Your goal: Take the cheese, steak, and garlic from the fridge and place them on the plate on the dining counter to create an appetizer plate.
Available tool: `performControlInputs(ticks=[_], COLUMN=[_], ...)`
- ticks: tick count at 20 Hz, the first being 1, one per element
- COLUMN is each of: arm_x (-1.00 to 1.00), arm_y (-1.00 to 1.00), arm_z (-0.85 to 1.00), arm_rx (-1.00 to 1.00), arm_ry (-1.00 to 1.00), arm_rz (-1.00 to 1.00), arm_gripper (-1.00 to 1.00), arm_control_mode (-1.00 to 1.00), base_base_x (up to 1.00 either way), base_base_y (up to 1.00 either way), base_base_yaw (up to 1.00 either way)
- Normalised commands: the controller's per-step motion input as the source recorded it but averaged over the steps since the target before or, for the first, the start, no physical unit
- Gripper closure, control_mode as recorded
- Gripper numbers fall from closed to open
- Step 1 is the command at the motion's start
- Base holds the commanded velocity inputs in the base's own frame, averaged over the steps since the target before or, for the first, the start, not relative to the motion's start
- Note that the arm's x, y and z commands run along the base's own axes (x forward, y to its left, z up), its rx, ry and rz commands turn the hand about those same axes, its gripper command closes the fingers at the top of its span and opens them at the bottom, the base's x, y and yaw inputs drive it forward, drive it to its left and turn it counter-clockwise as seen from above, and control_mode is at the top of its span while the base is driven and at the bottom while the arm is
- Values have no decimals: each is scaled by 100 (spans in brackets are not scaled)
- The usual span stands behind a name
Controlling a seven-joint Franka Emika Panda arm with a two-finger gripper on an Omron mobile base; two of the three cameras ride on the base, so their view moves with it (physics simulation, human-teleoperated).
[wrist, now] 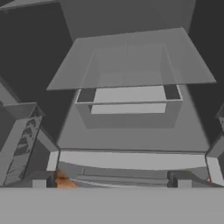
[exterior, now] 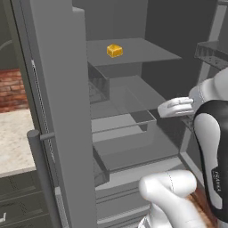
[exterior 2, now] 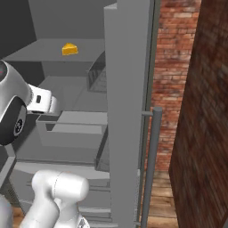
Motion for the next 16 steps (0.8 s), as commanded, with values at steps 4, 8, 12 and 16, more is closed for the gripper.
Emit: performControlInputs(ticks=[4,8,12,16], arm_x=[59,44,54,53], arm_y=[41,21,1,2], arm_z=[35,11,0,3], arm_rx=[-3,-2,0,0], arm_ry=[0,-1,-5,-9], arm_rz=[0,0,-2,-7], arm_gripper=[-100,-100,-100,-100], arm_control_mode=[-100,-100,-100,-100], base_base_x=[0,0,0,0], base_base_y=[0,0,0,0], base_base_yaw=[0,0,0,0])
